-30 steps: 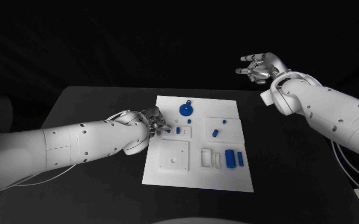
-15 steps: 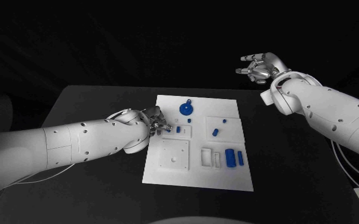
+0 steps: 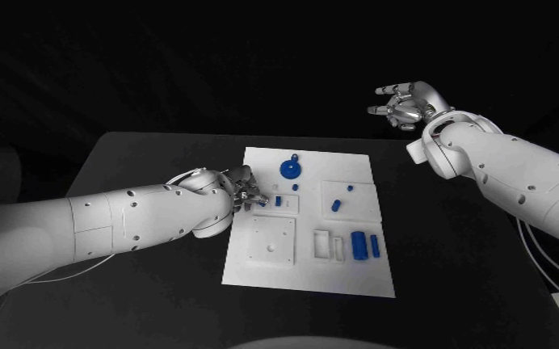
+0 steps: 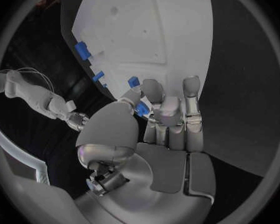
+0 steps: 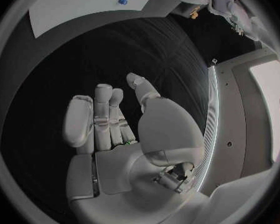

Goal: Assemble the parts on the task board

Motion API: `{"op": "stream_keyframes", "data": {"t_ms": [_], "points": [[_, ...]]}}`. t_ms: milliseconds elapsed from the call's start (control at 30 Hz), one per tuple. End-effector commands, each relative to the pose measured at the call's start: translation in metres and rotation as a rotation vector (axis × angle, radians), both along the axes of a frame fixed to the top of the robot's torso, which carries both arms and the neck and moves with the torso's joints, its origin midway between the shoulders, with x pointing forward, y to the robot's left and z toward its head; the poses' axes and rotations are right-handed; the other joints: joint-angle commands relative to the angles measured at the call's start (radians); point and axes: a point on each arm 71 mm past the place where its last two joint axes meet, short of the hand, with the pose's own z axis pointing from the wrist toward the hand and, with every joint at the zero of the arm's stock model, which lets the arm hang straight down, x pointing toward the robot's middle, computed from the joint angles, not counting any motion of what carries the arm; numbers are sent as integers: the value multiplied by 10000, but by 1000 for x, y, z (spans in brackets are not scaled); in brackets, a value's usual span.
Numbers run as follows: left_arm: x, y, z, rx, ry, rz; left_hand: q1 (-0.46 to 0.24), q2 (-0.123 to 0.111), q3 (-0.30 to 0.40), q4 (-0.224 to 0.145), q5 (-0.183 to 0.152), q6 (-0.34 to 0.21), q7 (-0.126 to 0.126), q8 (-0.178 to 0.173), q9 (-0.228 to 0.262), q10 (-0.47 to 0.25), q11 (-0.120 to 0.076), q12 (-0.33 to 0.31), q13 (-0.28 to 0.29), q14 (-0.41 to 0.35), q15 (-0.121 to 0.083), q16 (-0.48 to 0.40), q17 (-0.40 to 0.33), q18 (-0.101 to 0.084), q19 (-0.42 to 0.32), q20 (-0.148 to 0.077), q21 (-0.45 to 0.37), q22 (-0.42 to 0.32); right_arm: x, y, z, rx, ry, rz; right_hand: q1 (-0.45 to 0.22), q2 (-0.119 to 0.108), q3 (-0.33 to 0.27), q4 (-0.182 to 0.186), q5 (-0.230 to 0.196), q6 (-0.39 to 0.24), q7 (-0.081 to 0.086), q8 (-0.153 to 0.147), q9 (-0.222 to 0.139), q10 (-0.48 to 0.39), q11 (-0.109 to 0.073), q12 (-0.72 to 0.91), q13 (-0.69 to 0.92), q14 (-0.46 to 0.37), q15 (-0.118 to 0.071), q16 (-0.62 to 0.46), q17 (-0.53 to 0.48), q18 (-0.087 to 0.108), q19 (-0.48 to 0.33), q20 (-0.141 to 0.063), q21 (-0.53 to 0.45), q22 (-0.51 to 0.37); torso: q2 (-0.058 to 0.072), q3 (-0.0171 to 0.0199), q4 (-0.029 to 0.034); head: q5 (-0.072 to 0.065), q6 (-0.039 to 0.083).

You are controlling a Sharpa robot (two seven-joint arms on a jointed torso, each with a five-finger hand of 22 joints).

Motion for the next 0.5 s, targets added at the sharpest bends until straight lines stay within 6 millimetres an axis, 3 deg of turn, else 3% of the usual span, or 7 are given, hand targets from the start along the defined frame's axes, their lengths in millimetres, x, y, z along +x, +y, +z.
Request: {"op": "stream_keyframes", "data": {"t_ms": [33, 167, 267, 500], "points": [[-6, 1, -11, 457, 696, -203, 218, 99, 1, 31, -56, 1279, -1053, 7, -70, 312, -169, -61, 9, -38, 35, -51, -14, 128, 21, 52, -49, 190, 0, 1, 0, -70, 28, 153, -98, -3, 39, 4, 39, 81, 1, 33, 11, -33, -32, 0, 5, -52, -32, -30, -12, 51, 461, -1, -6, 1677, 1, 0, 1, -4, -8], [-6, 1, -11, 454, 678, -184, 221, 87, -16, 40, -51, 1319, -1057, -1, -117, 316, -165, -56, 25, -32, 36, -32, 5, 120, 26, 50, -54, 193, 0, 1, 0, -70, 29, 153, -98, -3, 39, 4, 39, 81, 1, 33, 11, -33, -32, 0, 5, -52, -32, -30, -12, 51, 461, -1, -6, 1677, 2, -1, 0, -4, -12], [-6, 1, -11, 408, 558, -138, 203, 75, -69, 77, -18, 1274, -1099, 304, 102, 314, -183, -17, 11, -37, 19, -6, 20, 119, 34, 43, -65, 194, 0, 1, -1, -70, 31, 150, -98, -3, 39, 4, 39, 81, 1, 33, 11, -33, -32, 0, 5, -52, -32, -30, -12, 51, 461, -1, -6, 1677, 2, -4, -3, 0, -6], [-6, 1, -10, 286, 426, -102, 207, 103, -34, 96, -66, 1208, -1086, 340, 47, 316, -179, -20, -6, -37, 20, -8, 11, 124, 43, 43, -66, 193, 0, 2, -1, -68, 38, 155, -98, -3, 39, 4, 39, 81, 1, 33, 11, -33, -32, 0, 5, -52, -32, -30, -12, 51, 461, -1, -6, 1677, 1, -5, -5, 4, 0]]}}
